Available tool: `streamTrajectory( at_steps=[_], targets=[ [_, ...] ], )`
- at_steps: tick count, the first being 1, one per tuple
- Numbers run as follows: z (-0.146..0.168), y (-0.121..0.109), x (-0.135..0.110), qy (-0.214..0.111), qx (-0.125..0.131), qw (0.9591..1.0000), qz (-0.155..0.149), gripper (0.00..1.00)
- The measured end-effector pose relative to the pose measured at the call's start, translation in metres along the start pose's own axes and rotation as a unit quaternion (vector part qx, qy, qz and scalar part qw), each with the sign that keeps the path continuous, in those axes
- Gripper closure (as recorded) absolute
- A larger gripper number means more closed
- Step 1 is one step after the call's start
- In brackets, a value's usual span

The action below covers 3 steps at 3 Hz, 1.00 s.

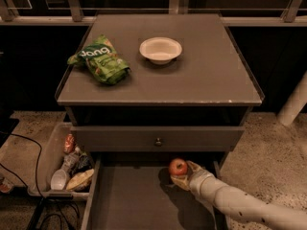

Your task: Place apple into middle drawer

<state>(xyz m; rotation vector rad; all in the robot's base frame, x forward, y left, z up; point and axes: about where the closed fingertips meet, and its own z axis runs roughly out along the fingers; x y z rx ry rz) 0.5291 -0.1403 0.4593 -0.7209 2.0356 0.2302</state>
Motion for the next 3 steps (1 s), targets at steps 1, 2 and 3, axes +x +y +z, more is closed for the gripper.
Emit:
streamTrajectory(
  at_steps=[1,2,3],
  targets=[
    [0.015,-0.022,-0.007,-0.046,-0.02,0.9988,-0.002,1.0],
    [0.022,-0.02,-0.009,-0.041,-0.067,0.9964,-0.032,1.0],
    [0.02,0.003,0.001,-0.023,-0.112,0.9928,-0.036,1.0]
  ],
)
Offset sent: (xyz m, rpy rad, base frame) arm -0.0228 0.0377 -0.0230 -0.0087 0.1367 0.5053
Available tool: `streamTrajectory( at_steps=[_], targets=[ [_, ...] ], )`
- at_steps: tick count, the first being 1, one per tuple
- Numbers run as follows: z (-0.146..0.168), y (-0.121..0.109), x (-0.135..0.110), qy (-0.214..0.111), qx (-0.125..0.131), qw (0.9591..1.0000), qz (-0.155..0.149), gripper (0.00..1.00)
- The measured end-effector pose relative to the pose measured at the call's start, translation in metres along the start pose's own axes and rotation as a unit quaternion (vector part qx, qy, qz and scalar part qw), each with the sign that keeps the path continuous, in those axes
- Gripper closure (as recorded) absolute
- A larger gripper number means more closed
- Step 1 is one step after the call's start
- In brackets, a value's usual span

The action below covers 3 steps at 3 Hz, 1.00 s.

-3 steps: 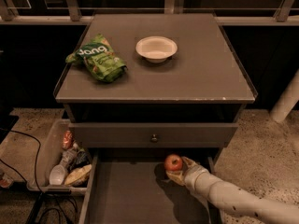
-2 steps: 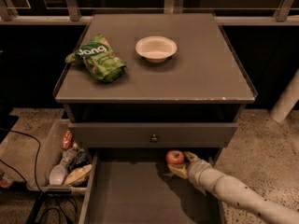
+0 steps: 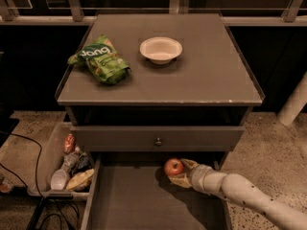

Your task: Place apple into middle drawer

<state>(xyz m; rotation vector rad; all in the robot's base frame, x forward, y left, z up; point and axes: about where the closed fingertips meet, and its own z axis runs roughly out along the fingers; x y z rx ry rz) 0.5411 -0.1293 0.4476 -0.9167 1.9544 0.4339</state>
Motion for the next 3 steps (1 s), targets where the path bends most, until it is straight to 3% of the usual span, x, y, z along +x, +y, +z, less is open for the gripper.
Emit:
streamTrajectory(
  at_steps=[2,3],
  targets=[
    [0.004,0.009,0.005,0.016,-0.003,0.9997,-0.018,1.0],
    [0.004,0.018,0.018,0.033,-0.024,0.9988,-0.026,1.0]
  ],
)
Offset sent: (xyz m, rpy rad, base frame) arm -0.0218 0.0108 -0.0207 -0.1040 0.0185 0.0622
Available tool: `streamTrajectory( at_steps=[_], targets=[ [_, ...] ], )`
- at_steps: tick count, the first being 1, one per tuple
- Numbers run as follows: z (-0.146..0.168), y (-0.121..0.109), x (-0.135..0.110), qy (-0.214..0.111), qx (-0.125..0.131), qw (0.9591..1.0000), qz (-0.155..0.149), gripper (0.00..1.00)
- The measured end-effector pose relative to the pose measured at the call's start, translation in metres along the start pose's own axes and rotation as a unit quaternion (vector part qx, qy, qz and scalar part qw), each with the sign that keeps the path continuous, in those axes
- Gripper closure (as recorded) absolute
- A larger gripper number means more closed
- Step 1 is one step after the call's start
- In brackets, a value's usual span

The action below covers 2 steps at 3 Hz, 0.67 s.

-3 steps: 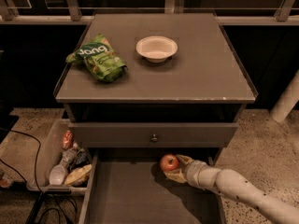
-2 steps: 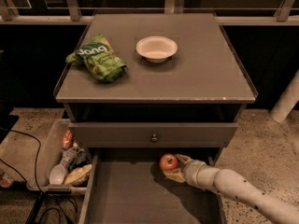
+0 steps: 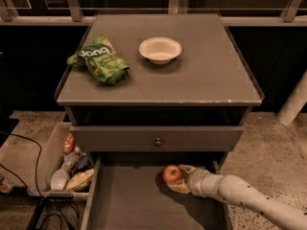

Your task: Place apple into middle drawer

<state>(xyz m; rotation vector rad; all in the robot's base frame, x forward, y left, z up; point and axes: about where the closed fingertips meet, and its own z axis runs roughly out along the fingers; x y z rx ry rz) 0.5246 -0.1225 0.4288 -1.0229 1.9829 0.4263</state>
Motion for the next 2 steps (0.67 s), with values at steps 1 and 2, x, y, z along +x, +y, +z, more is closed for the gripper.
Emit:
streamTrajectory(
  at_steps=[1,2],
  targets=[
    [-0.001,0.011,0.011,0.01,-0.031,0.9995,-0.001,1.0],
    [0.003,0.021,0.025,0.036,-0.062,0.9974,-0.004,1.0]
  ],
)
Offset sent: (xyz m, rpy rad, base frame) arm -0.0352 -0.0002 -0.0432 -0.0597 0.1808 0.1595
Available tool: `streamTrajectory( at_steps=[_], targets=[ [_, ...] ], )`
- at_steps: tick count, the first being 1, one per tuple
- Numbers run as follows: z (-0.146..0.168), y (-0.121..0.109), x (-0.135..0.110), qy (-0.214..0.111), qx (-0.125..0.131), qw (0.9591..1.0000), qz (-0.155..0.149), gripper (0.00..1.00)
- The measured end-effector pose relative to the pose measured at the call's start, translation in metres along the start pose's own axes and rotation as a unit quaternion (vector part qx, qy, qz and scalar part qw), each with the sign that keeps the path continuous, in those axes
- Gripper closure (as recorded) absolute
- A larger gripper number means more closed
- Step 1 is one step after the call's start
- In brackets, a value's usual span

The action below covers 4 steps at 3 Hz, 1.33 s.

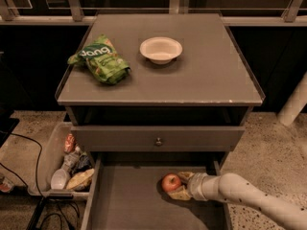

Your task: Place apple into middle drawer

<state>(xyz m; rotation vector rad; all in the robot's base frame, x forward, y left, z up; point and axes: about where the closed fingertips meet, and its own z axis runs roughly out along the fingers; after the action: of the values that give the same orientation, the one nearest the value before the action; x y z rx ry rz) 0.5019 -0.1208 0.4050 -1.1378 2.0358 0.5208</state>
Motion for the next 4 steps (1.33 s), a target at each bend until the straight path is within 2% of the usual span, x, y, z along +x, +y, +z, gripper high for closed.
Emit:
streamTrajectory(
  at_steps=[1,2,3,4],
  targets=[
    [0.01,0.01,0.015,0.045,-0.024,0.9987,-0.008,1.0],
    [0.017,0.016,0.025,0.075,-0.025,0.9968,-0.006,1.0],
    [0.018,0.016,0.026,0.077,-0.025,0.9967,-0.004,0.82],
    [0.018,0.016,0.026,0.077,-0.025,0.9967,-0.004,0.57]
  ],
)
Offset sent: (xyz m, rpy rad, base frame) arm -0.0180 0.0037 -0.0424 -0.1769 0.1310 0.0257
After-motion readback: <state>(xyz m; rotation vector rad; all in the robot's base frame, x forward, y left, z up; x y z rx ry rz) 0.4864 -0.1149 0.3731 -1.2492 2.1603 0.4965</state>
